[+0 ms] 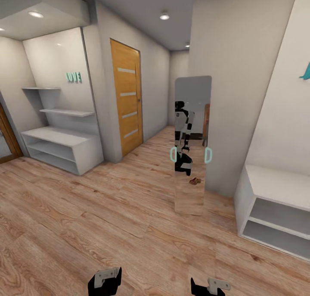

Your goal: Pick up the two gym shoes and the two sandals from the corridor floor and place them onto the hallstand (shoe rack) in the corridor, making sure they are on the rack and not on the floor. Arrange them so the two gym shoes are next to each other and the two sandals are next to each other.

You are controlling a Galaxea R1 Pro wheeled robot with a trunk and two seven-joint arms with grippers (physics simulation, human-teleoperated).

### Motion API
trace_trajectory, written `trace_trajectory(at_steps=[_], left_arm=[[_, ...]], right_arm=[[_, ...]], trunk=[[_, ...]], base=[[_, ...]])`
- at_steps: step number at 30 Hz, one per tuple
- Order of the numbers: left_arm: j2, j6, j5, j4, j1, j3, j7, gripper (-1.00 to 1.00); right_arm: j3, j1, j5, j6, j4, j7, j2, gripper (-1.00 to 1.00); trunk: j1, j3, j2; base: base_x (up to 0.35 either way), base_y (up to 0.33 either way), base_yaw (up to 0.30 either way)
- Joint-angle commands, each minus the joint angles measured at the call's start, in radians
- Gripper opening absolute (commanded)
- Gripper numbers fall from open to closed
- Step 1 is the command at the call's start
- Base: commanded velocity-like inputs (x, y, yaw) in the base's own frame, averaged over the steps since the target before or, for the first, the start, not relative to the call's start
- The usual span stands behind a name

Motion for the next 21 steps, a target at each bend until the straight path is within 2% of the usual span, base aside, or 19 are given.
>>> trace_trajectory(at_steps=[1,21], left_arm=[[0.000,0.000,0.000,0.000,0.000,0.000,0.000,1.00],[0.000,0.000,0.001,0.000,0.000,0.001,0.000,1.00]], right_arm=[[0.000,0.000,0.000,0.000,0.000,0.000,0.000,1.00],[0.000,0.000,-0.001,0.001,0.000,0.000,-0.001,1.00]], trunk=[[0.000,0.000,0.000],[0.000,0.000,0.000]], base=[[0.000,-0.017,0.001],[0.000,-0.005,0.000]])
